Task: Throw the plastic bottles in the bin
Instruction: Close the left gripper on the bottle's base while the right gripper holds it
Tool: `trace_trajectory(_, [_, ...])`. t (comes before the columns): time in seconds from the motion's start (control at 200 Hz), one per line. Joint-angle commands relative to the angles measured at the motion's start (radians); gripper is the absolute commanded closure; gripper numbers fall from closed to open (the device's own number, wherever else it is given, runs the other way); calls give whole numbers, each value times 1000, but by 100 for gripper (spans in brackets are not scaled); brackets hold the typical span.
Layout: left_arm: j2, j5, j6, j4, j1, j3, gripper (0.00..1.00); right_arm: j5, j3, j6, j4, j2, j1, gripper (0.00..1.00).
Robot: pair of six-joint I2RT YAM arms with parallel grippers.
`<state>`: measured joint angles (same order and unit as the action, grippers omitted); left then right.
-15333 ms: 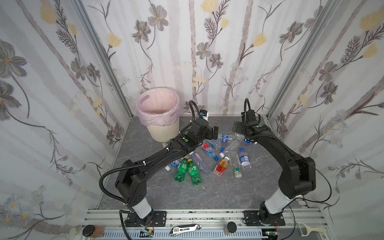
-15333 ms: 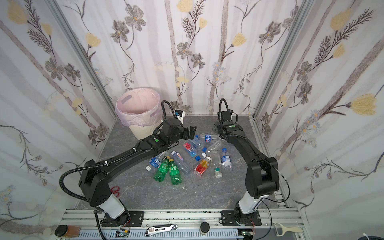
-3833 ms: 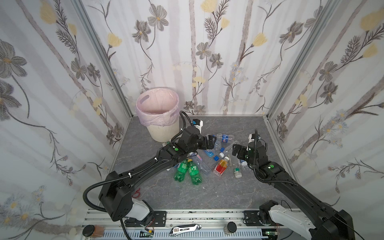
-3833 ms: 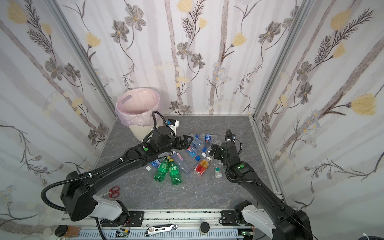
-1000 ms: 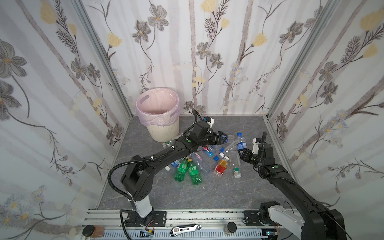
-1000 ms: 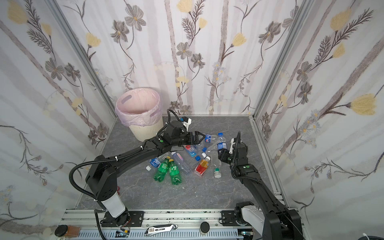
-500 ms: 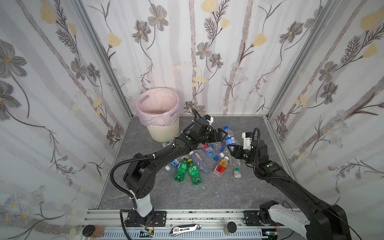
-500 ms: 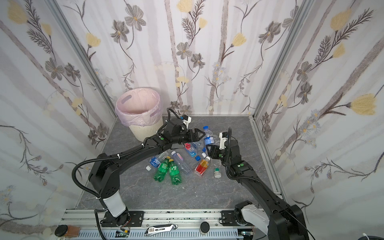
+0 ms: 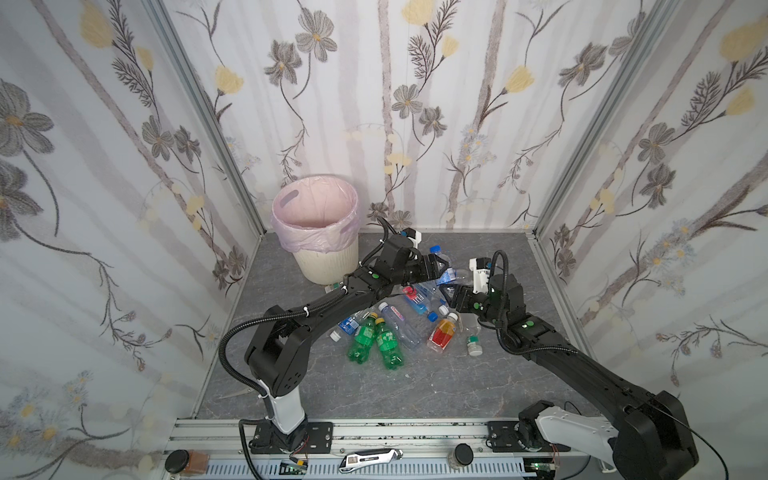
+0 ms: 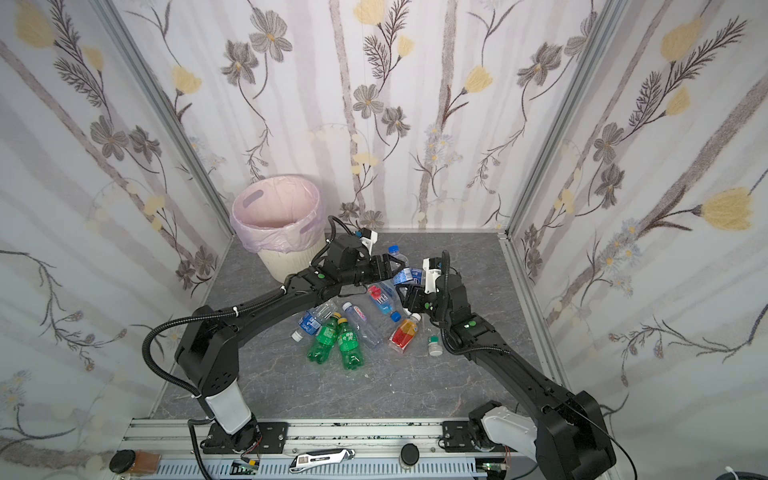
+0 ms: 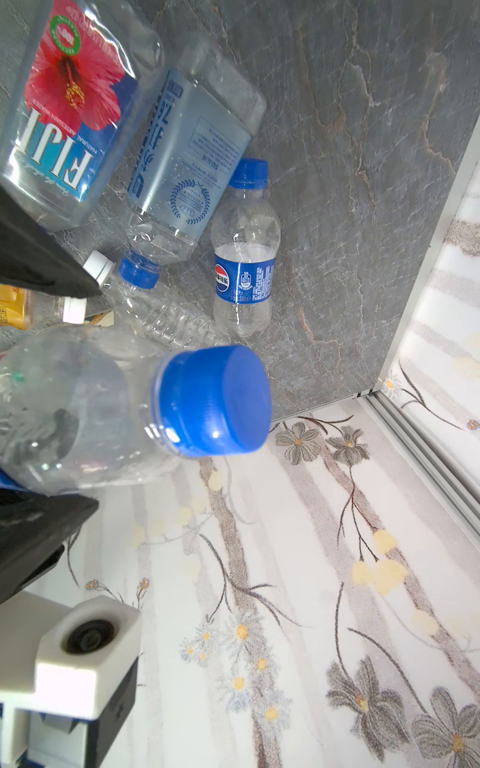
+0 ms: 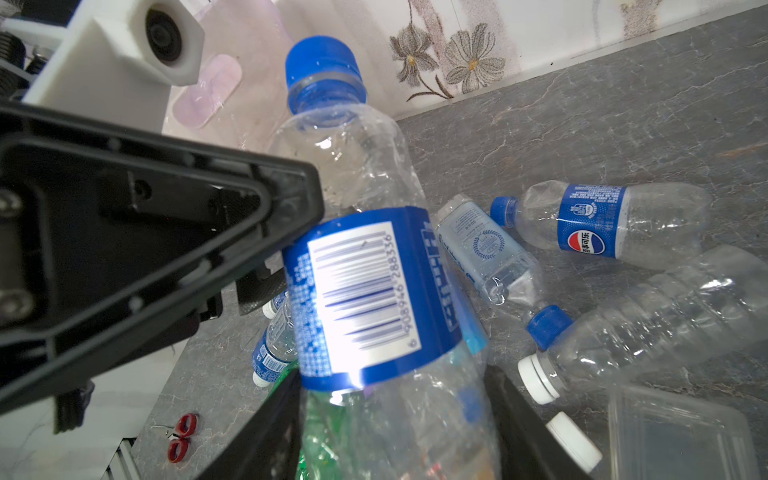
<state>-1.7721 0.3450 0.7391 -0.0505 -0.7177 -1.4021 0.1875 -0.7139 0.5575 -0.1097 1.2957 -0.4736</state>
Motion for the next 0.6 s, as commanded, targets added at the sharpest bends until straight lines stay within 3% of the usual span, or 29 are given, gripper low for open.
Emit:
trace_trajectory(0.0, [5, 9, 23, -55, 4, 2, 28, 7, -9, 0, -71, 6, -11, 47])
trace_trajectory(0.245, [-4, 14, 37, -73, 6, -2, 31, 8, -15, -9, -79, 8, -19, 47])
trace_trajectory(0.594, [4, 8, 34, -78, 10, 4, 48, 12, -21, -9, -90, 25, -21, 43])
